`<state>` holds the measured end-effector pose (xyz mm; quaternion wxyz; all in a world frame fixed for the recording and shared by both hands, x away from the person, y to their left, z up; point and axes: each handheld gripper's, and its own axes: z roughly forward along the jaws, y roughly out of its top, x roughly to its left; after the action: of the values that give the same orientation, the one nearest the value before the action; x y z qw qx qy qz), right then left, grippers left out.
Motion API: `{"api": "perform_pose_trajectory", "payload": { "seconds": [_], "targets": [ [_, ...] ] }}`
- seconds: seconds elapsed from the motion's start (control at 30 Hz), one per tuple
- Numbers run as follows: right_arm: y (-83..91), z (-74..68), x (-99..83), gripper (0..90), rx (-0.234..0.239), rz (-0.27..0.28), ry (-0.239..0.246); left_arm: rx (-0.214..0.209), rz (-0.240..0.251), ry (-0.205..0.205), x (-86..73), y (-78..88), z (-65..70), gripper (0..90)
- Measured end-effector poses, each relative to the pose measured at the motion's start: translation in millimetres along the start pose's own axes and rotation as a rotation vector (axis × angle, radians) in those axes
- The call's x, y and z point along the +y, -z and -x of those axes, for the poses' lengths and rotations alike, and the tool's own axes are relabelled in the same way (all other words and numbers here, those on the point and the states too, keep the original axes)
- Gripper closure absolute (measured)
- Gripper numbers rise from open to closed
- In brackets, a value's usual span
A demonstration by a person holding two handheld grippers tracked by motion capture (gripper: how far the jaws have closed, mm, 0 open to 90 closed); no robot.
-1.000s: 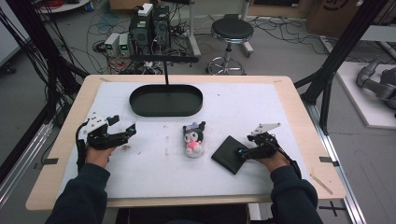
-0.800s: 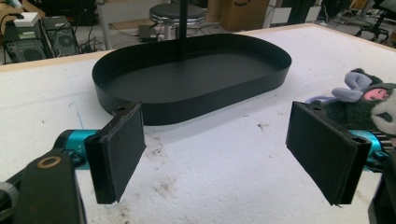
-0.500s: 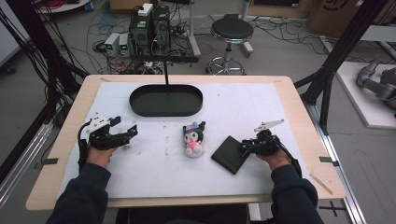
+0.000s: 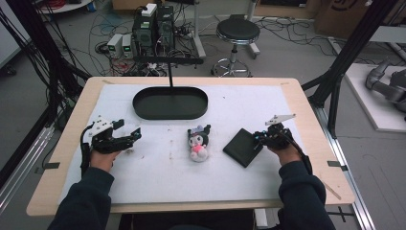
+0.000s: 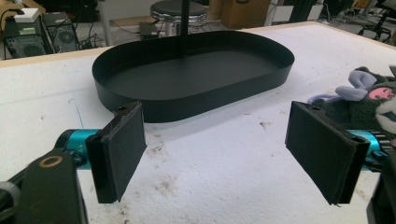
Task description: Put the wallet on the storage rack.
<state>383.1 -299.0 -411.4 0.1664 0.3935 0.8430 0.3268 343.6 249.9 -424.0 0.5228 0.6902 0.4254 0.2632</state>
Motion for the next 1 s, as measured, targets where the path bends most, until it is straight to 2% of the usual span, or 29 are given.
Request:
{"api": "perform_pose_trajectory", "payload": {
  "seconds": [0.07,0.1,0.17,0.2,0.3,0.33,0.4,0.53,0.57,0.6,0.67,0.7,0.73,0.8,0.83,0.87,0.9,0.97,1.0],
  "targets": [
    [0.0,4.6,2.5,84.8,-0.017,0.007,-0.006,0.001,0.0,0.001,-0.1,-0.1,0.0,20.1],
    [-2.1,13.9,7.6,84.8,-0.056,0.016,-0.019,0.0,0.0,0.004,-0.2,-0.4,0.0,20.1],
    [-3.5,16.3,8.6,84.8,-0.066,0.014,-0.026,0.002,0.0,0.002,-0.3,-0.5,-0.4,20.1],
    [-9.3,20.9,9.4,84.7,-0.097,0.001,-0.034,0.004,-0.001,0.003,-0.4,-0.3,-0.6,20.1],
    [-14.5,23.3,8.6,84.6,-0.124,-0.014,-0.041,0.004,-0.002,0.004,-0.5,-0.1,-0.9,20.1],
    [-14.4,24.1,8.5,84.0,-0.167,0.002,-0.055,0.005,-0.004,0.005,-0.6,0.0,-1.2,20.1],
    [-11.4,24.1,8.9,82.1,-0.184,0.022,-0.077,0.006,-0.004,0.006,-0.7,0.1,-1.2,20.1],
    [-7.5,19.0,10.0,76.5,-0.175,0.057,-0.067,0.007,-0.006,0.001,-0.8,0.4,-0.7,20.1],
    [-7.0,12.3,11.2,65.5,-0.17,0.067,-0.049,0.007,-0.005,0.001,-0.7,0.4,-0.4,20.1],
    [-7.0,12.3,11.2,65.5,-0.17,0.067,-0.049,0.007,-0.005,0.001,-0.7,0.4,-0.4,20.2],
    [-9.5,6.0,11.1,59.5,-0.142,0.073,-0.042,0.006,-0.003,0.001,-0.7,0.3,0.0,20.1],
    [-14.5,0.7,12.1,48.9,-0.119,0.059,-0.041,0.006,-0.006,0.0,-0.7,0.0,0.5,20.2],
    [-17.2,-1.8,12.7,46.7,-0.11,0.052,-0.041,0.005,-0.005,-0.002,-0.7,-0.5,0.9,20.3],
    [-26.1,-11.3,15.0,38.8,-0.08,0.043,-0.009,0.003,-0.005,-0.004,-0.4,-1.0,1.8,20.3],
    [-26.1,-11.3,15.0,38.8,-0.08,0.043,-0.009,0.003,-0.005,-0.004,-0.4,-1.0,1.8,20.4],
    [-35.2,-21.4,17.3,34.6,-0.031,0.027,0.007,0.001,-0.004,-0.004,-0.2,-1.4,2.3,20.4],
    [-38.5,-25.2,18.1,33.7,-0.023,0.02,0.018,0.003,-0.005,-0.007,-0.1,-1.6,2.4,20.5],
    [-45.8,-33.7,19.4,33.7,-0.023,-0.007,0.057,0.0,-0.006,-0.005,-0.4,-2.3,2.7,20.5],
    [-48.3,-37.2,19.6,35.7,-0.042,-0.019,0.081,0.001,-0.009,-0.005,-0.5,-2.3,2.8,20.4]
  ]
}}
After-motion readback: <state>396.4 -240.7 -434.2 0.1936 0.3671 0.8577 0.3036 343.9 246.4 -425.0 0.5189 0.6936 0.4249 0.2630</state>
